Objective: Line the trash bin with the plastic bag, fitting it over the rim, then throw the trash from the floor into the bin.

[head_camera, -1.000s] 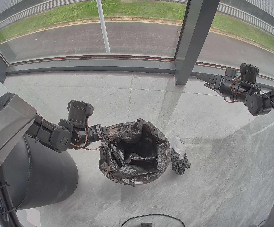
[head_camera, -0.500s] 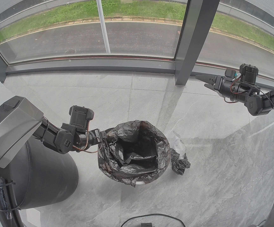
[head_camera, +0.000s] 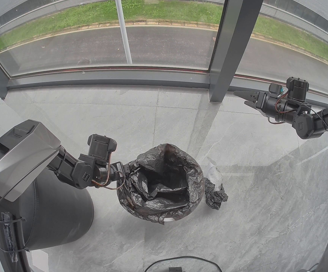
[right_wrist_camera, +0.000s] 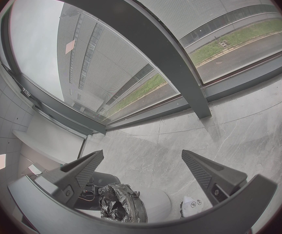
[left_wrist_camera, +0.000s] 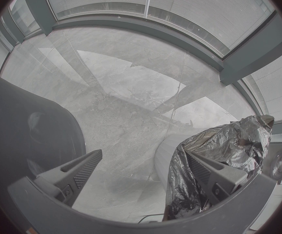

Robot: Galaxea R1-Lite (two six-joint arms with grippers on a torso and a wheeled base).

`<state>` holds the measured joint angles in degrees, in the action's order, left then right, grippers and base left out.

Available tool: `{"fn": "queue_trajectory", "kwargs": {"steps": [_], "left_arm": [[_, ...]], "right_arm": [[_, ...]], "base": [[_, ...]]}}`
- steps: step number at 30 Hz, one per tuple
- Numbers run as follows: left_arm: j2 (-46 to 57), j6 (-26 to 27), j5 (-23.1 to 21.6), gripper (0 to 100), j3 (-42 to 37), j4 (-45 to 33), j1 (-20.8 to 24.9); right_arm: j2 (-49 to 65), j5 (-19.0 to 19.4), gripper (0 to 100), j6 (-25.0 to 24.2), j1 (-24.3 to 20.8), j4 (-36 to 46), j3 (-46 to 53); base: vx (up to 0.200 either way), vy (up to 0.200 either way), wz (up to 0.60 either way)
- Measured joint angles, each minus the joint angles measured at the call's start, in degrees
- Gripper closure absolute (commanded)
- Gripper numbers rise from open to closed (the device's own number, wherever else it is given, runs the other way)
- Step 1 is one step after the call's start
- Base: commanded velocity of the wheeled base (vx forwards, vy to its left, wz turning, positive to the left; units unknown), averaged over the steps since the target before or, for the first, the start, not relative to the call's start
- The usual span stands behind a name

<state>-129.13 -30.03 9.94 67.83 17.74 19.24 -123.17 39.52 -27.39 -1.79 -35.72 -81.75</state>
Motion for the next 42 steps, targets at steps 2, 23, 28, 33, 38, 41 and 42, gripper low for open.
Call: {"fn": "queue_trajectory", "kwargs": {"steps": [2,23,28,33,38,41,42], "left_arm": [[-0.24,-0.02,-0.06,0,0.00,0.02,0.02],[9.65,-0.07,0.07,0,-4.18,-0.85,1.02],[15.43,-0.09,0.07,0,-8.27,-0.69,1.24],[20.13,-0.71,-0.33,0,-13.62,0.02,1.32],[24.09,-1.65,-2.06,0,-20.07,4.86,1.35],[25.70,-0.82,-2.99,0,-23.84,12.42,1.27],[26.22,0.04,-3.40,0,-25.88,15.98,1.13]], "right_arm": [[-0.09,0.00,0,0.00,-0.05,0.00,0.00],[-0.43,0.00,0,-0.02,-0.07,0.00,-0.05],[-0.59,0.00,0,0.00,-0.27,0.00,-0.06],[-2.05,-0.02,0,0.93,-1.18,0.02,-0.17],[-4.69,-0.57,0,3.64,-3.22,0.17,-0.35],[-6.38,-1.34,0,4.73,-4.68,0.35,-0.35],[-7.14,-2.08,0,5.10,-5.45,0.37,-0.33]], "base": [[0.000,0.000,0.00],[0.000,0.000,0.00],[0.000,0.000,0.00],[0.000,0.000,0.00],[0.000,0.000,0.00],[0.000,0.000,0.00],[0.000,0.000,0.00]]}}
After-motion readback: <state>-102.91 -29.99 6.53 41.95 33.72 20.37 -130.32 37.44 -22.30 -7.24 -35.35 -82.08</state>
